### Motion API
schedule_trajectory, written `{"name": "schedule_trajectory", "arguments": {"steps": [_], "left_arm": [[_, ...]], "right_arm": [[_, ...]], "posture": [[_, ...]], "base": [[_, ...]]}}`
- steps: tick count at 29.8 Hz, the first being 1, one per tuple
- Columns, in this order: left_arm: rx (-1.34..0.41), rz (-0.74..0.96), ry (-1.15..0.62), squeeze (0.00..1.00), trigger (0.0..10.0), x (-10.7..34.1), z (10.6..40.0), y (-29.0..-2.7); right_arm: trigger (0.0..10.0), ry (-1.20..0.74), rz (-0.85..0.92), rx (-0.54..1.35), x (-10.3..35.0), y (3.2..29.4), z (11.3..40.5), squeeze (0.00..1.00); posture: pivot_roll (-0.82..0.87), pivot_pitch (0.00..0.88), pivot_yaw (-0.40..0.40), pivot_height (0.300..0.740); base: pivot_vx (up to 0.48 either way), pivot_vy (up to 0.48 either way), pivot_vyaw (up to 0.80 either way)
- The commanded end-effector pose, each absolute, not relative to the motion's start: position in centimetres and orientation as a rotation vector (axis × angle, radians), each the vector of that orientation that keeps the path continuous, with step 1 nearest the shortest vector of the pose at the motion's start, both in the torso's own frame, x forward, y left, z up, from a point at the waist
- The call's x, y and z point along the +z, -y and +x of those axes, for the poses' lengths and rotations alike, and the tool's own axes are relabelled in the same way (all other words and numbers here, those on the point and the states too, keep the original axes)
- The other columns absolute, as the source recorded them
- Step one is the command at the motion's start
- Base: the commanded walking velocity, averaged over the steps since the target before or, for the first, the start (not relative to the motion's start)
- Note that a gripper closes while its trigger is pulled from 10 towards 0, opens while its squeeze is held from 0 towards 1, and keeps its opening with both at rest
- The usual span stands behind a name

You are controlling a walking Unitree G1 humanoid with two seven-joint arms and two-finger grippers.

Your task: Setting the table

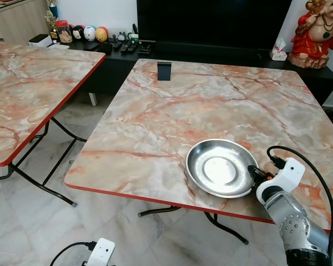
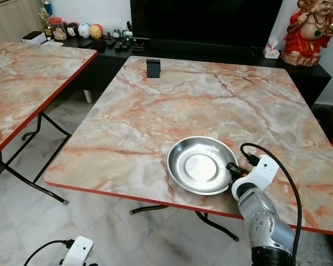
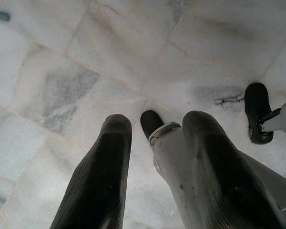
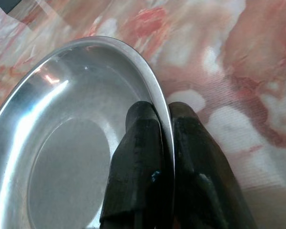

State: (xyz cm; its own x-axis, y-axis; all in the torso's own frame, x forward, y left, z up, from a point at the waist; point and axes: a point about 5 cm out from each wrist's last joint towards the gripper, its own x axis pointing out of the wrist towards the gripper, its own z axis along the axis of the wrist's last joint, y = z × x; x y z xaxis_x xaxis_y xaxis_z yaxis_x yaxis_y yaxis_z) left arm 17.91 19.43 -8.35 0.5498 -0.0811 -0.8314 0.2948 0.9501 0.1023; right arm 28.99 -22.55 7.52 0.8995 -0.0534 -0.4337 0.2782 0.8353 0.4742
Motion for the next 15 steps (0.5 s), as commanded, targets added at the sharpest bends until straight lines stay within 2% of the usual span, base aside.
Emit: {"name": "schedule_trajectory", "arguments": {"steps": [1,3,5,8,9,13,14,15], "left_arm": [[-0.227,0.244,-0.975,0.0,10.0,-8.3,18.0,-19.6],[-0.224,0.242,-0.975,0.0,10.0,-8.3,18.1,-19.7],[-0.219,0.242,-0.976,0.0,10.0,-8.2,18.0,-20.1],[-0.213,0.244,-0.979,0.0,10.0,-8.2,17.9,-20.7],[-0.21,0.245,-0.98,0.0,10.0,-8.1,17.8,-20.9],[-0.213,0.241,-0.976,0.0,10.0,-8.2,18.0,-20.5],[-0.214,0.241,-0.976,0.0,10.0,-8.2,18.0,-20.4],[-0.215,0.24,-0.975,0.0,10.0,-8.2,18.0,-20.4]], "right_arm": [[10.0,-0.541,0.496,-0.219,5.4,22.7,27.9,0.0],[10.0,-0.548,0.485,-0.222,5.2,22.7,27.8,0.04],[10.0,-0.545,0.485,-0.223,5.3,22.7,27.8,0.95],[10.0,-0.551,0.473,-0.22,5.3,22.8,27.8,0.91],[10.0,-0.551,0.47,-0.219,5.3,22.8,27.8,0.97],[10.0,-0.549,0.438,-0.236,5.3,23.2,27.7,1.0],[10.0,-0.549,0.429,-0.232,5.3,23.2,27.7,0.51],[10.0,-0.549,0.425,-0.229,5.3,23.2,27.8,0.51]], "posture": [[-0.01,0.0,-0.034,0.736],[-0.01,0.0,-0.035,0.736],[-0.01,0.0,-0.035,0.736],[-0.01,0.0,-0.036,0.736],[-0.01,0.0,-0.036,0.736],[-0.01,0.0,-0.037,0.736],[-0.01,0.0,-0.036,0.736],[-0.01,0.0,-0.036,0.736]], "base": [[0.0,0.0,0.0],[0.0,0.0,0.0],[0.0,0.0,0.0],[0.0,0.0,0.0],[0.0,0.0,0.0],[0.0,0.0,0.0],[0.0,0.0,0.0],[0.0,0.0,0.0]]}}
